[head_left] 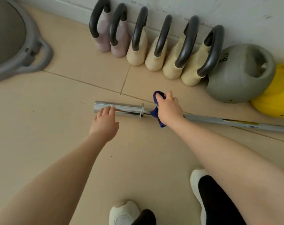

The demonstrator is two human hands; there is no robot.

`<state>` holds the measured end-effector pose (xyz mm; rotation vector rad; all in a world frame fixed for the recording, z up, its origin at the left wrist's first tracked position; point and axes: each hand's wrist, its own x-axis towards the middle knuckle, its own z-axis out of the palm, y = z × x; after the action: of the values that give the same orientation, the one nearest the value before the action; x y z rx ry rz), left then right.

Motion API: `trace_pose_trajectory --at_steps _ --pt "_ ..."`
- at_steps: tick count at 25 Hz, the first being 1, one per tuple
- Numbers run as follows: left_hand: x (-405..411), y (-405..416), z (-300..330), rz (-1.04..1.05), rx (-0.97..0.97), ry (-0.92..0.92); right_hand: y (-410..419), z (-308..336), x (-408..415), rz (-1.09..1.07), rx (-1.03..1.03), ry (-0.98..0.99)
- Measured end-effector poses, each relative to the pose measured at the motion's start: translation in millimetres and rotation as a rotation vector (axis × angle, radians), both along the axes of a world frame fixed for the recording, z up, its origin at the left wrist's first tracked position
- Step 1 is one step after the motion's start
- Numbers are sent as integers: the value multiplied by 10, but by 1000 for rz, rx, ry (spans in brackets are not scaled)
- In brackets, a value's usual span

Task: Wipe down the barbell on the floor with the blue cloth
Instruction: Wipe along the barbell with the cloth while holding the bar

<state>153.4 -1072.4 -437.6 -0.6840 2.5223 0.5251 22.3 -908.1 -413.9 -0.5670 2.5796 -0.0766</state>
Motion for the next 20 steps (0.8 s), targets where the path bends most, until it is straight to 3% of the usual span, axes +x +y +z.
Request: trace_pose_trajectory --at_steps 2,7,11,16,20 --pt "79 -112 137 58 89 -69 -167 224 -87 96 42 46" --pt "-104 -421 56 169 149 -129 -499 72 66 45 -111 -168" --pt "-376 -473 -64 444 181 -52 -772 -280 285 306 -55 -157" --pt "-225 -491 -238 620 176 -74 -891 -499 190 63 67 -36" --pt "-231 -581 -347 844 325 84 -828 -544 233 388 -165 -112"
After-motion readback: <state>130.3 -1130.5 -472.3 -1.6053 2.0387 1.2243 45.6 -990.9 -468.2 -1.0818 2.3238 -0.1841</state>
